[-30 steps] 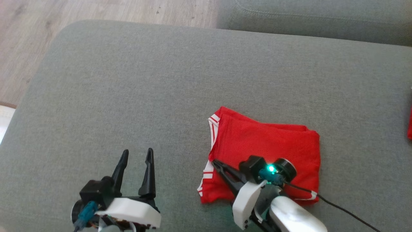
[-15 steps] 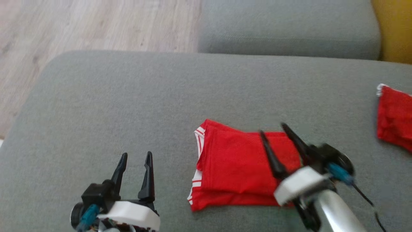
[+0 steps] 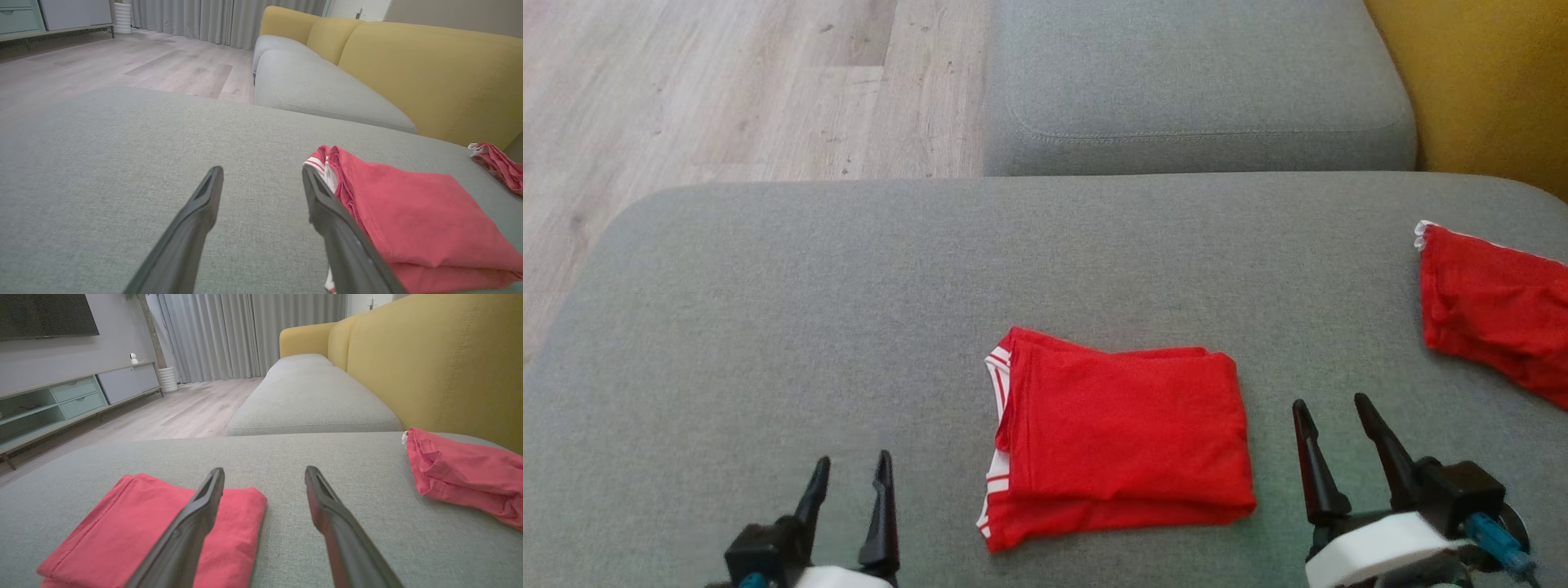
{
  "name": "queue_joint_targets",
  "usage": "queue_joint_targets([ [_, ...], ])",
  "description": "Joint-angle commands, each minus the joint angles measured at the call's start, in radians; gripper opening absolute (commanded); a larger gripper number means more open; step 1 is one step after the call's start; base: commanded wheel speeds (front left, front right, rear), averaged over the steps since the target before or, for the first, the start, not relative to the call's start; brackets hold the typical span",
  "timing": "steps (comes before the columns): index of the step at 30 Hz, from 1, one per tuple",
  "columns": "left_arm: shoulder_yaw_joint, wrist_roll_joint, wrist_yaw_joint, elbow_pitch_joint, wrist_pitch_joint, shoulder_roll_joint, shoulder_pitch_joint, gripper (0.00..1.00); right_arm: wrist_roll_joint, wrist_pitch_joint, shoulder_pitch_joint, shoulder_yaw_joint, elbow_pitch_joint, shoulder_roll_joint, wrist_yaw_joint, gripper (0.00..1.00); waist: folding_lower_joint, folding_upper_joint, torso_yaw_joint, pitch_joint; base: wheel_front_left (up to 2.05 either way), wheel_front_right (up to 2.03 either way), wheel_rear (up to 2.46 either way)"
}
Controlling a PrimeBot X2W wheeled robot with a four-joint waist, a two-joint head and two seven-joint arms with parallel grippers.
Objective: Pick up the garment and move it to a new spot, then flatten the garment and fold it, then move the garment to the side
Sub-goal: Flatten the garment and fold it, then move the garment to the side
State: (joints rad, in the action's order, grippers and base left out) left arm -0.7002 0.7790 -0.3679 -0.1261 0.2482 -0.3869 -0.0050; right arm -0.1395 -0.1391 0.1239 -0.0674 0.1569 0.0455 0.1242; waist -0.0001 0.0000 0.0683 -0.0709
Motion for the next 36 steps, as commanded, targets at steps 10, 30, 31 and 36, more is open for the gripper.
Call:
queue_joint_targets([
  [10,0.092,-0.032,0.022,0.023,0.013,-0.007,-0.014,1.0,-0.018,0.02,-0.011,-0.021,-0.039,0.005,0.007,1.0,0.0001,0.0,0.015,0.003,0.0,0.0,0.0],
  [30,0.098,-0.045,0.021,0.032,0.013,0.0,-0.031,1.0,0.021,0.199,-0.14,-0.018,0.008,0.005,0.007,1.0,0.0001,0.0,0.029,0.053,0.0,0.0,0.0],
  [31,0.098,-0.046,0.02,0.032,0.013,0.0,-0.033,1.0,0.018,0.242,-0.159,-0.012,0.018,0.005,0.007,1.0,0.0001,0.0,0.032,0.059,0.0,0.0,0.0],
  [36,0.099,-0.05,0.022,0.034,0.013,0.006,-0.043,1.0,0.023,0.432,-0.232,0.004,0.058,0.005,0.007,1.0,0.0001,0.0,0.052,0.093,0.0,0.0,0.0],
])
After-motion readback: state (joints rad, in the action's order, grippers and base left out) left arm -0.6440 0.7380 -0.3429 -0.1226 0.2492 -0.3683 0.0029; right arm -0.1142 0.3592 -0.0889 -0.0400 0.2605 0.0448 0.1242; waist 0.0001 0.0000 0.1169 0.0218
